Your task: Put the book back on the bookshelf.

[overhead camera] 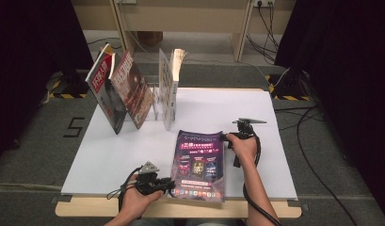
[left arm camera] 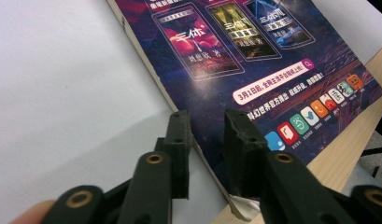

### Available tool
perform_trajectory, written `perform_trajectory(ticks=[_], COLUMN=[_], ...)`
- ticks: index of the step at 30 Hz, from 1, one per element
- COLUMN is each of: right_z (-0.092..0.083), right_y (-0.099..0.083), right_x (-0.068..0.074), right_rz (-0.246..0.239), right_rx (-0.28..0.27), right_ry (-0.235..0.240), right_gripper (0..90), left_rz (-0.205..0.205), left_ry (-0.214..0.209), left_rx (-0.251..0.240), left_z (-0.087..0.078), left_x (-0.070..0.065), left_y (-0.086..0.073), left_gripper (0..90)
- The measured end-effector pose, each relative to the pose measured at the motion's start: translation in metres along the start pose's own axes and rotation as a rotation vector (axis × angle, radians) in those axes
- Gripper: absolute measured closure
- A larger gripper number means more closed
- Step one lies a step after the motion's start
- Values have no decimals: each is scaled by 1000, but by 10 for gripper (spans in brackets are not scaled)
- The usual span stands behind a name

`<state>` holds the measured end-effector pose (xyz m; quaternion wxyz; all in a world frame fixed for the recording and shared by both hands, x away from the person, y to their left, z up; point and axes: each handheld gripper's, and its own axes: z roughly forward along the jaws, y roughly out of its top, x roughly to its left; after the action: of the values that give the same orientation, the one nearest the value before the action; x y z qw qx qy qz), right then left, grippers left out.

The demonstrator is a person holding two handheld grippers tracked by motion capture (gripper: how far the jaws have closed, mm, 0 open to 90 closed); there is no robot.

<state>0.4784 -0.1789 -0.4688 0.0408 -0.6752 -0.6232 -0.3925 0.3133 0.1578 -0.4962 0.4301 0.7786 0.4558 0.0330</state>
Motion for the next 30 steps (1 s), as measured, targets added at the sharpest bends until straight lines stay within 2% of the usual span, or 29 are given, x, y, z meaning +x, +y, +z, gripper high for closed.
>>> perform_trajectory(ticks=[1, 2, 7, 12, 15, 23, 30], right_z=[0, -1, -6, -14, -22, -51, -72], right_y=[1, 1, 1, -1, -2, -6, -19], right_x=[0, 2, 8, 20, 31, 63, 107], right_rz=[-18, -3, -48, -87, -112, -206, -312], right_rx=[-8, -6, -44, -108, -164, -342, -521], right_ry=[6, 10, 33, 50, 57, 27, -8], right_gripper=[823, 824, 831, 834, 835, 836, 836], left_rz=[-4, -10, -21, -31, -29, -20, 0], left_ry=[-1, -6, -13, -9, -7, 1, 34], left_rx=[-5, -8, -30, -84, -110, -163, -233], left_z=[0, 0, -4, -11, -14, -19, -29], left_x=[1, 2, 4, 5, 4, 4, 0], left_y=[0, -1, 0, 4, 5, 8, 13], left_gripper=[737, 739, 721, 685, 665, 603, 560])
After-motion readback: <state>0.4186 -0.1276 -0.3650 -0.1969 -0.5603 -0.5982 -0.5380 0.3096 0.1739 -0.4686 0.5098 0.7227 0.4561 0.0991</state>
